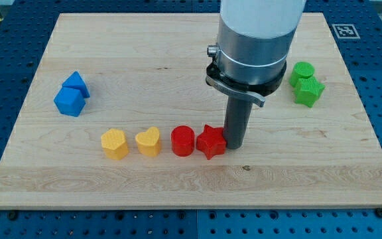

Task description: Move your arm above to the red circle

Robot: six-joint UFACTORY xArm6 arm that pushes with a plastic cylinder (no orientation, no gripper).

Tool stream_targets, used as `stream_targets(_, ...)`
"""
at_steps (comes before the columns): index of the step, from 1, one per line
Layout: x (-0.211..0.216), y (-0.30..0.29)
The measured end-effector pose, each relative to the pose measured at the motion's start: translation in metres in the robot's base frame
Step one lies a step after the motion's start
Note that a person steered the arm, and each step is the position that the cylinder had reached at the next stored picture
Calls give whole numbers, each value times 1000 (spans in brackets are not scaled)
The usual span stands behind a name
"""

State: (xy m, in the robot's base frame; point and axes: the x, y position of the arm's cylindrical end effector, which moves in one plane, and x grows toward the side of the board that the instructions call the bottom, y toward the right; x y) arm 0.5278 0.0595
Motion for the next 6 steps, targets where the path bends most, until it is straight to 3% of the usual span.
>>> stream_targets(2,-41,33)
stream_targets(6,-81,29)
